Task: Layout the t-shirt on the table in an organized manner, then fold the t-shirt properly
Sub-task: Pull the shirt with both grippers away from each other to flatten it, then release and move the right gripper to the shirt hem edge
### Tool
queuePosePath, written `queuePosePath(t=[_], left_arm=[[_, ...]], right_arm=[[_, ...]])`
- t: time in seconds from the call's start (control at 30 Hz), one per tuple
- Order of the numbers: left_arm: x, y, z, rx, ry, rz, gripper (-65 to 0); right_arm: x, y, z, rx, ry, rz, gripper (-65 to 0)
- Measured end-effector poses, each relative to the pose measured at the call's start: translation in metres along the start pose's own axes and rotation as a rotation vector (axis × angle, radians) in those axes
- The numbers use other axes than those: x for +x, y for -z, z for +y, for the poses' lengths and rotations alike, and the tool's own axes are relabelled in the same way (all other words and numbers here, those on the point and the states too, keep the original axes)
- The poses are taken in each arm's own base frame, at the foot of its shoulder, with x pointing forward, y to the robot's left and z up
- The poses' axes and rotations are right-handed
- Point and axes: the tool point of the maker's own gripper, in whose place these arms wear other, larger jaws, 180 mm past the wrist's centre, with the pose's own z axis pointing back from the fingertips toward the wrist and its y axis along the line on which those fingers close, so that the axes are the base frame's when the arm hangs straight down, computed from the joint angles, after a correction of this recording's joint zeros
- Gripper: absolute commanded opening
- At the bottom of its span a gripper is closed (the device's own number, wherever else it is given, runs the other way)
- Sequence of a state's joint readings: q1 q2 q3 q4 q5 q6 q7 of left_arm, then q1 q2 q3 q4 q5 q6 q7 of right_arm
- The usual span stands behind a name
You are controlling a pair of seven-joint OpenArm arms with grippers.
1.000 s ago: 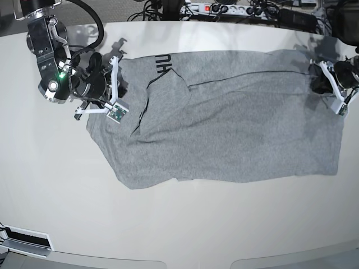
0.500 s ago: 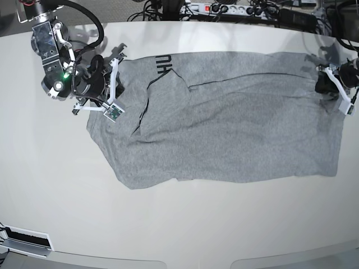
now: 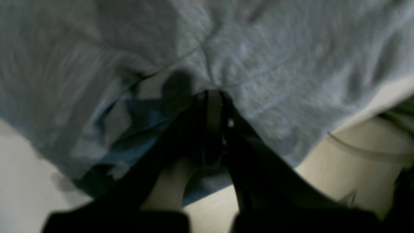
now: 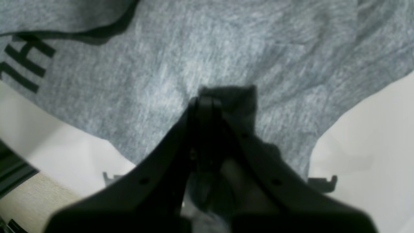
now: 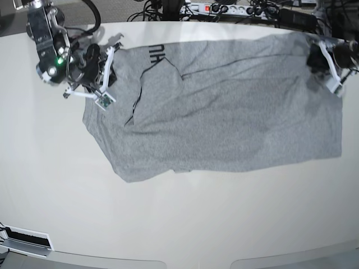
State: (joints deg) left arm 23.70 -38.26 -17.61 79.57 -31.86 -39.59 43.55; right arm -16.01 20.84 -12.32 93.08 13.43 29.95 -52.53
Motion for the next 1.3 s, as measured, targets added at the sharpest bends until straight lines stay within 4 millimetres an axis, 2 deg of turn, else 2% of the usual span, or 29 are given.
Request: queuePosePath(t=[0.1, 0.2, 0.3, 0.47, 0.63, 0.77, 0.9, 1.0, 1.2, 1.23, 1.3], left_arm=[[-0.009, -0.006, -0.009, -0.008, 0.049, 0.022, -65.0], [-0.018, -0.015, 0.003, 0.039, 0.086, 0.06, -65.0], [-0.015, -0.021, 0.011, 0.057, 0.099, 0.06, -65.0], [-0.012, -0.022, 0.009, 0.041, 0.081, 0.051, -65.0], [-0.013, -0.024, -0.003, -0.019, 0.042, 0.079, -65.0], [0.01, -0.034, -0.008, -0.027, 0.06, 0.027, -65.0], [0.035, -0.056, 0.012, 0.031, 0.034, -0.072, -65.0], [0.048, -0.07, 0.021, 0.046, -0.006, -0.146, -65.0], [0.053, -0.08, 0.032, 0.075, -0.004, -0.159, -65.0], [0.053, -0.08, 0.031, 0.074, -0.005, -0.159, -65.0], [0.051, -0.079, 0.03, 0.072, -0.008, -0.158, -65.0]], right_arm=[[-0.019, -0.006, 0.007, -0.008, -0.002, 0.031, -65.0], [-0.039, -0.014, 0.011, -0.027, 0.011, 0.066, -65.0], [-0.055, -0.021, 0.013, -0.048, 0.014, 0.116, -65.0], [-0.058, -0.024, 0.015, -0.052, 0.018, 0.128, -65.0], [-0.055, -0.025, 0.009, -0.061, 0.013, 0.145, -65.0], [-0.045, -0.028, 0.002, -0.075, -0.009, 0.133, -65.0], [-0.034, -0.038, -0.005, -0.116, -0.042, 0.126, -65.0], [-0.01, -0.049, -0.008, -0.135, -0.06, 0.06, -65.0], [0.032, -0.067, -0.028, -0.205, -0.094, -0.047, -65.0], [0.041, -0.068, -0.03, -0.212, -0.101, -0.086, -61.3], [0.062, -0.073, -0.035, -0.231, -0.112, -0.186, -48.6]])
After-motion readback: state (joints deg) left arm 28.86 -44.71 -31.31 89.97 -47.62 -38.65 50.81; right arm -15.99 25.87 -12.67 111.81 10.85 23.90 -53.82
